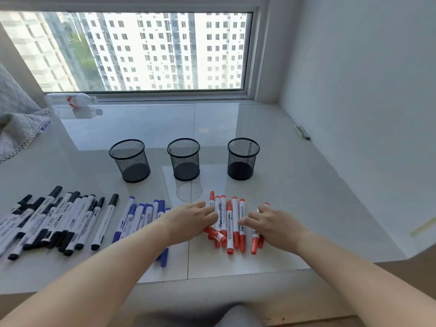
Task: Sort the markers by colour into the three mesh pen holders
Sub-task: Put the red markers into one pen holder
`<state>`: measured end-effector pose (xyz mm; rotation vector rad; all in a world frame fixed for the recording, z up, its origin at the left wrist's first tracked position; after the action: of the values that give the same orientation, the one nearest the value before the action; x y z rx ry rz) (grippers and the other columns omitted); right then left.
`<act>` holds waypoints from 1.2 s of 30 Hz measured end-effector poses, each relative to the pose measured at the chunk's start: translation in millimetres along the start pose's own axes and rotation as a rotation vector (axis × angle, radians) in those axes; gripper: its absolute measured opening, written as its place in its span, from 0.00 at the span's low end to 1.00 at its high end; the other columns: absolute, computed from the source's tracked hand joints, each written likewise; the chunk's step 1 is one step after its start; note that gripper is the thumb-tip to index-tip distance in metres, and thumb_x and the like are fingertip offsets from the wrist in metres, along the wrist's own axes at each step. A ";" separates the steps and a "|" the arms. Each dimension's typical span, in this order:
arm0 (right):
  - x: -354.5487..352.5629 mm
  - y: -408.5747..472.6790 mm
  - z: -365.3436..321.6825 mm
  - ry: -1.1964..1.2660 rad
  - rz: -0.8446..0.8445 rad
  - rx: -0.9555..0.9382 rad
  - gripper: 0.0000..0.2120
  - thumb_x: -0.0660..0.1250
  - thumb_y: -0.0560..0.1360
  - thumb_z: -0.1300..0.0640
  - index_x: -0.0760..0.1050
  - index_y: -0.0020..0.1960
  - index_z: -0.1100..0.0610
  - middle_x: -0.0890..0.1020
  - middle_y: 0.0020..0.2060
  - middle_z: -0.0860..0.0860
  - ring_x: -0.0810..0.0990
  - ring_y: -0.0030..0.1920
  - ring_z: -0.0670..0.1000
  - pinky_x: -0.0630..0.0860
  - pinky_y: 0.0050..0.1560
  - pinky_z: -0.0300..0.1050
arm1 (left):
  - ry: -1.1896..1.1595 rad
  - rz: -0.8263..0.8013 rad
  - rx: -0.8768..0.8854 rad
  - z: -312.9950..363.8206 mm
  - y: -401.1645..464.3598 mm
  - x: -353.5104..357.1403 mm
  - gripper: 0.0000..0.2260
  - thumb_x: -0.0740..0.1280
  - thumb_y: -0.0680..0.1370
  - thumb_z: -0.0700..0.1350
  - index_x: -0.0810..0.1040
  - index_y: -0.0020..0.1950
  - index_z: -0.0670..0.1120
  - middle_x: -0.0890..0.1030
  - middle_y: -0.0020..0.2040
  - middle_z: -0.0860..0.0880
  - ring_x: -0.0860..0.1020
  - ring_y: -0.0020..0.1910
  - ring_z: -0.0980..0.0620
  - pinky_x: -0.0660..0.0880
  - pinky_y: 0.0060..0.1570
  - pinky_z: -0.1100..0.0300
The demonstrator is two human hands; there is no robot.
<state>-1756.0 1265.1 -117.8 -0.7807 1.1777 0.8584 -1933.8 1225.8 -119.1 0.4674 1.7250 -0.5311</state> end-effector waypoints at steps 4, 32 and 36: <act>-14.1 4.0 -8.3 -0.145 0.092 -0.093 0.21 0.72 0.57 0.63 0.78 0.47 0.46 0.79 0.35 0.44 0.76 0.31 0.47 0.71 0.27 0.37 | 0.010 -0.002 0.011 -0.5 5.4 -0.4 0.16 0.58 0.78 0.41 0.65 0.65 0.46 0.71 0.59 0.48 0.69 0.56 0.48 0.68 0.57 0.56; -62.1 21.7 130.4 1.100 0.813 0.961 0.06 0.65 0.71 0.57 0.71 0.37 0.58 0.78 0.31 0.52 0.76 0.34 0.53 0.70 0.35 0.43 | -0.701 0.722 -0.559 -79.9 49.9 -74.8 0.07 0.62 0.78 0.45 0.70 0.44 0.42 0.74 0.41 0.50 0.73 0.38 0.47 0.69 0.41 0.58; -82.3 42.7 157.2 1.449 0.912 0.916 0.06 0.62 0.73 0.61 0.71 0.38 0.59 0.80 0.34 0.56 0.76 0.30 0.50 0.70 0.31 0.41 | -1.120 0.777 -0.640 -97.5 74.3 -85.2 0.03 0.59 0.80 0.43 0.71 0.47 0.46 0.82 0.38 0.53 0.81 0.40 0.46 0.77 0.43 0.55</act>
<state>-1736.8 1409.2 -7.6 0.1081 3.0401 0.1836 -1950.9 1340.6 -25.1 0.2429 0.4768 0.3194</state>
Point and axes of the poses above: each hand's wrist, its own y-axis towards the middle knuckle, its own x-axis out of the palm, z = x × y, the point moved 5 cm from there along y, towards the middle knuckle
